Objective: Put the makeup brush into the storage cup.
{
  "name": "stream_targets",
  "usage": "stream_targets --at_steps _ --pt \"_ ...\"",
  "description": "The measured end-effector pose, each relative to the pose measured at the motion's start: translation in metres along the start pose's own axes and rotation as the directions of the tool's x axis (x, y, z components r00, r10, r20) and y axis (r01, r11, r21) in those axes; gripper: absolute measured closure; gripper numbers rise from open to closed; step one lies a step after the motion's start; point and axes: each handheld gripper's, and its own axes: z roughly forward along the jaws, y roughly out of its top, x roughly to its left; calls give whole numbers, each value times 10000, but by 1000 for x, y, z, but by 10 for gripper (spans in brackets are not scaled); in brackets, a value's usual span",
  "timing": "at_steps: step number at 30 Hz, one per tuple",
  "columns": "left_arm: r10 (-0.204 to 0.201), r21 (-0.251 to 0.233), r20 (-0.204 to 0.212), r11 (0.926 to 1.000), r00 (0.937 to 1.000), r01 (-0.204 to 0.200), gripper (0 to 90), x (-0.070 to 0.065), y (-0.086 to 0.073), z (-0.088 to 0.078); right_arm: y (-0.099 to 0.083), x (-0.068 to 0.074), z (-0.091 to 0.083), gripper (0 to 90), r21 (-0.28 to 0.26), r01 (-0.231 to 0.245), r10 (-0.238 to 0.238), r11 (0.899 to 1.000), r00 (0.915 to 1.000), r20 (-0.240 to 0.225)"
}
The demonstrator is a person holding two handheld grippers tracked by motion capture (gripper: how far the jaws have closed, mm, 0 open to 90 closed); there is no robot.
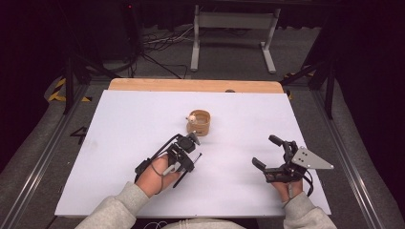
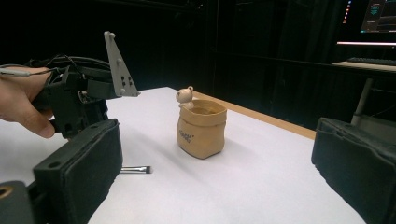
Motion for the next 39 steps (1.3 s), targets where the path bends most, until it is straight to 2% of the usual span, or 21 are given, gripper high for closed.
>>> stream_targets --at_steps 6,13,17,20,23,31,35,39 --pt "-102 24 -20 9999 9999 102 819 1 0 0 0 0 0 22 -5 -18 18 10000 10000 -33" --pt "-68 26 9 10000 10000 68 832 2 -1 0 -1 1 1 22 39 -28 28 10000 10000 -58" --pt "-85 -25 166 10000 9998 85 834 1 -1 -1 -1 1 1 21 32 -24 24 10000 10000 -43" --pt "83 -46 205 10000 9998 -82 834 1 -2 -4 -1 0 1 22 26 -18 18 10000 10000 -32" --pt "293 -251 295 9993 9991 -286 835 1 -2 -10 -1 1 1 22 23 -21 21 10000 10000 -52" --pt "351 -1015 561 9944 9978 -293 836 1 -5 -26 0 1 1 21 15 8 -8 10000 10000 -35" --pt "402 -1455 656 9889 9970 -303 836 1 -6 -34 0 1 1 22 5 13 -13 10000 10000 -45" --pt "447 -2061 784 9781 9959 -277 836 1 -9 -43 0 1 1 22 -12 44 -44 10000 10000 -51"
